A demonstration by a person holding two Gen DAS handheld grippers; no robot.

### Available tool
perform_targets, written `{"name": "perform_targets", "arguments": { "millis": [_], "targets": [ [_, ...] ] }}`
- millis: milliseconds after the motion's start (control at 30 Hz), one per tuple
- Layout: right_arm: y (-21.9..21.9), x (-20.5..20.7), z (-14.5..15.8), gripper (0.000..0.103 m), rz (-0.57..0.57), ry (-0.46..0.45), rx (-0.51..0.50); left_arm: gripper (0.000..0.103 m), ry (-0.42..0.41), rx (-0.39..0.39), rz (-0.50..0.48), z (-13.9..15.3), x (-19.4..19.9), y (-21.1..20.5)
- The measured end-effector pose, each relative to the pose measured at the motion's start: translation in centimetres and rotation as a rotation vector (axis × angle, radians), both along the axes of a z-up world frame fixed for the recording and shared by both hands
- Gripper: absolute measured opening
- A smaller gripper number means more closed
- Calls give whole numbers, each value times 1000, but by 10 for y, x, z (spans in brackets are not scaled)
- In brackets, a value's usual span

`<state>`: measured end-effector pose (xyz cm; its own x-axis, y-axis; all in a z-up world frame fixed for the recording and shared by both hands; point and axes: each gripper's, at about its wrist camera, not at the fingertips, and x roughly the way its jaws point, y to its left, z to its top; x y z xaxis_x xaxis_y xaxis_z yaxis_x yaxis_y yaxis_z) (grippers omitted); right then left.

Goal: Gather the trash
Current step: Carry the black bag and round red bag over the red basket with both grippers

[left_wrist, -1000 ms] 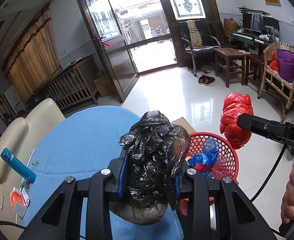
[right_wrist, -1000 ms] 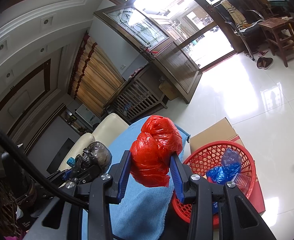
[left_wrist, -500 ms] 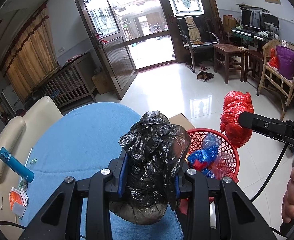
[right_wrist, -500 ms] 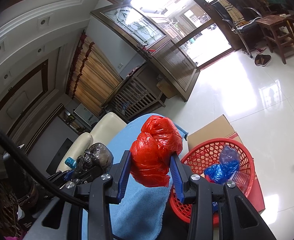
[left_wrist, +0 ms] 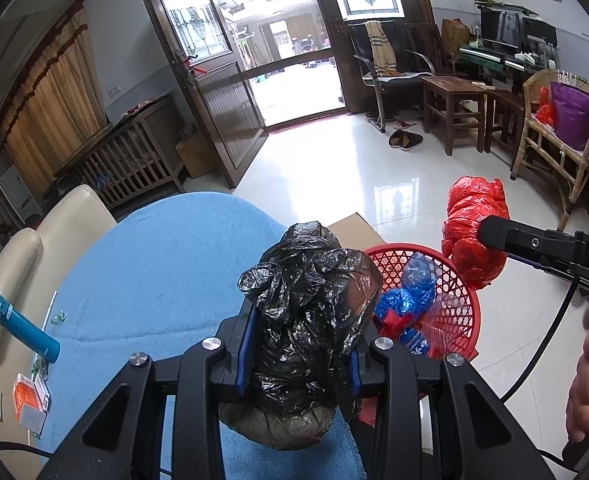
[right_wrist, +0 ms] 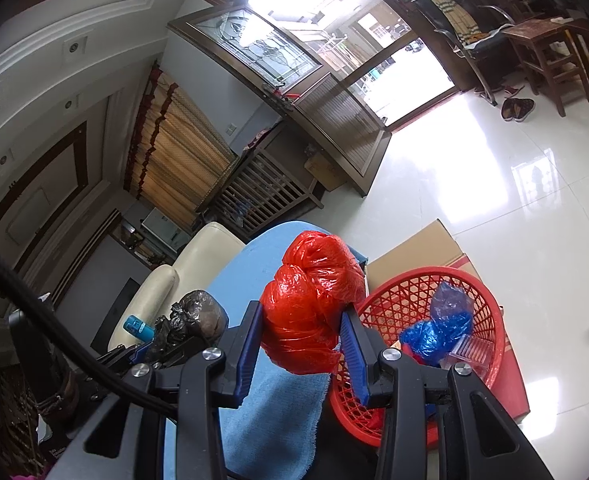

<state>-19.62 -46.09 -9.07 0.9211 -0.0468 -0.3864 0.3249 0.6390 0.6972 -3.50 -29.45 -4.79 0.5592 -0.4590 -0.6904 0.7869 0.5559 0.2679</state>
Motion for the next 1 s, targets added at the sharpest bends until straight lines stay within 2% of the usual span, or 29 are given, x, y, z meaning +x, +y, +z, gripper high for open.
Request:
{"name": "perform_targets", "arguments": {
  "millis": [533, 1000],
  "targets": [
    [-10, -1, -14, 41, -22, 30, 36, 38, 27, 43, -29, -17, 4, -18],
    [-25, -2, -39, 41, -47, 72, 85, 38, 58, 85, -56, -36, 11, -33]
  ]
}}
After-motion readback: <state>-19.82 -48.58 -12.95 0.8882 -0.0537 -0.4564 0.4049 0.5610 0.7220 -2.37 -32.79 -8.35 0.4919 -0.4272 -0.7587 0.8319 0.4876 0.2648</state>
